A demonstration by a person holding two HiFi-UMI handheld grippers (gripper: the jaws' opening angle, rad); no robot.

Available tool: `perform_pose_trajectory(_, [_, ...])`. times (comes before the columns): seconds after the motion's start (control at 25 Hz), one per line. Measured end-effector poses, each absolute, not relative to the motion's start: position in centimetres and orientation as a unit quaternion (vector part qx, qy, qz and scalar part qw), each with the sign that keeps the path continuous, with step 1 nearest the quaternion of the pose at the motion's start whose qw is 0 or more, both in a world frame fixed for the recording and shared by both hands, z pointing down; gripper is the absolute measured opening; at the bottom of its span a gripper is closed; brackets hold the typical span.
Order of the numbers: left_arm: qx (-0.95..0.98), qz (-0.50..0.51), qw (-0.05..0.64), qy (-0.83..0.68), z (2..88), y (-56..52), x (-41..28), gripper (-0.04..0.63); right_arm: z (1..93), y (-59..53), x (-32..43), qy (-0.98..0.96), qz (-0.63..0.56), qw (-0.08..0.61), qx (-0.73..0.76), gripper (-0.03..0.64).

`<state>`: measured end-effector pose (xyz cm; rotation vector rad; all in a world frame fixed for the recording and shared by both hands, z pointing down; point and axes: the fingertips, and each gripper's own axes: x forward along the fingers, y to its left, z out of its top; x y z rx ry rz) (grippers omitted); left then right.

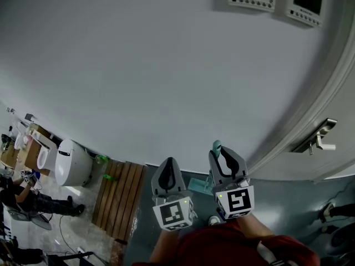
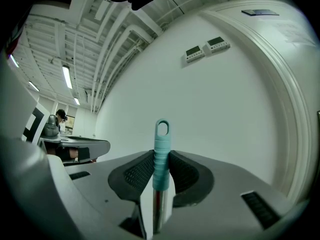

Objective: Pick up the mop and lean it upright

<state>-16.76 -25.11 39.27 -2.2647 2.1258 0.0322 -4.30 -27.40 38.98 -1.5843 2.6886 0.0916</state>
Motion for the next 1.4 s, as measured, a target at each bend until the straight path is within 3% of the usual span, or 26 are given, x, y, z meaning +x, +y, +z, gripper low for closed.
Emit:
perform_pose_trajectory(0.72, [-0.729, 0.010, 0.014, 0.684, 39.6, -24.9, -16.7, 0.013, 40.1, -27.9, -3.2, 0.850, 0.016, -0.002, -0.526, 0.106])
perform_pose_trajectory(1.4, [-0.724, 0.007, 0.012, 0.690, 40.1, -25.4, -17.2, 0.013, 50.1, -29.7, -4.5, 0.853, -0.049, -0.070, -0.515, 0.104])
